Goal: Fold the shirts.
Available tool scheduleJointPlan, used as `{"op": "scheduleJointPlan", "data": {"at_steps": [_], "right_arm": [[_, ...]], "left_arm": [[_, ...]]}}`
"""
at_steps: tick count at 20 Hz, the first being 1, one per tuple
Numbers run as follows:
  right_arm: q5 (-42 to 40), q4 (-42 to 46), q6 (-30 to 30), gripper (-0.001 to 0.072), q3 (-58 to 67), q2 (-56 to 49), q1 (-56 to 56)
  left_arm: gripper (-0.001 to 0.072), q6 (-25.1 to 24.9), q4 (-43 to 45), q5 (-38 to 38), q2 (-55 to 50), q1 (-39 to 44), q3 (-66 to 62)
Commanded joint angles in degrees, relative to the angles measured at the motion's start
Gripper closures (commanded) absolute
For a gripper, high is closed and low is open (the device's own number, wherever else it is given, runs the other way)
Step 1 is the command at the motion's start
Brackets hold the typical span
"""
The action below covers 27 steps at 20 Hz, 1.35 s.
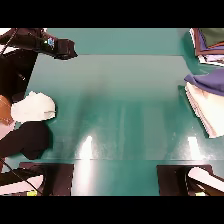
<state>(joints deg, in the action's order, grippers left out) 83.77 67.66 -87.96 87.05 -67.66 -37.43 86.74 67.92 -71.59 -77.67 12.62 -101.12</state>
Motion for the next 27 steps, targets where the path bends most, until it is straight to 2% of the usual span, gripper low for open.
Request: {"op": "scheduleJointPlan", "data": {"at_steps": [1, 2, 3, 4, 5, 7, 9, 12, 17, 18, 19, 21, 22, 27], "right_arm": [[0.2, 8.5, 0.0, 0.0699, -12.1, 6.3, -5.6], [0.1, 9.0, 0.0, 0.0692, -14.8, 7.3, -7.2], [0.1, 8.9, 0.0, 0.0539, -16.9, 7.8, -8.6], [-0.5, 8.8, 0.0, 0.0200, -18.7, 8.0, -9.8], [-0.2, 8.3, 0.0, 0.0062, -19.6, 8.0, -10.6], [0.1, 5.0, 0.1, 0.0065, -19.6, 8.0, -10.8], [-0.4, -3.8, 2.6, 0.0067, -18.2, 8.0, -8.8], [-1.3, -12.2, 2.6, 0.0067, -14.0, 8.0, 0.5], [-7.6, -12.0, 2.6, 0.0076, -8.4, 8.0, 23.8], [-9.6, -12.0, 2.6, 0.0133, -8.0, 8.0, 27.7], [-11.8, -12.1, 2.6, 0.0236, -8.0, 8.0, 31.5], [-13.8, -12.0, 2.6, 0.0621, -8.1, 8.0, 37.4], [-14.0, -11.9, 3.1, 0.0700, -8.2, 8.0, 39.5], [-13.9, -12.0, 3.6, 0.0700, -8.2, 8.0, 42.7]], "left_arm": [[0.0680, -1.1, 0.0, 0.0, 0.0, 0.0, 0.0], [0.0680, -1.7, 0.0, 0.0, 0.0, 0.0, 0.0], [0.0679, -1.7, 0.0, 0.0, 0.0, 0.0, 0.0], [0.0680, -1.7, 0.0, 0.0, 0.0, 0.0, 0.0], [0.0679, -1.7, 0.0, 0.0, 0.0, 0.0, 0.0], [0.0679, -1.7, 0.0, 0.1, 0.0, 0.0, 0.0], [0.0679, -1.7, 0.1, 0.5, 0.0, 0.0, 0.0], [0.0679, -1.7, 0.0, 0.7, 0.0, 0.0, 0.0], [0.0679, -1.7, 0.0, 0.7, 0.0, 0.0, 0.0], [0.0680, -1.7, 0.0, 0.7, 0.0, 0.0, 0.0], [0.0679, -1.7, 0.0, 0.7, 0.0, 0.0, 0.0], [0.0679, -1.7, 0.0, 0.7, 0.0, 0.0, 0.0], [0.0679, -1.7, 0.0, 0.7, 0.0, 0.0, 0.0], [0.0679, -1.7, 0.0, 0.7, 0.0, 0.0, 0.0]]}}
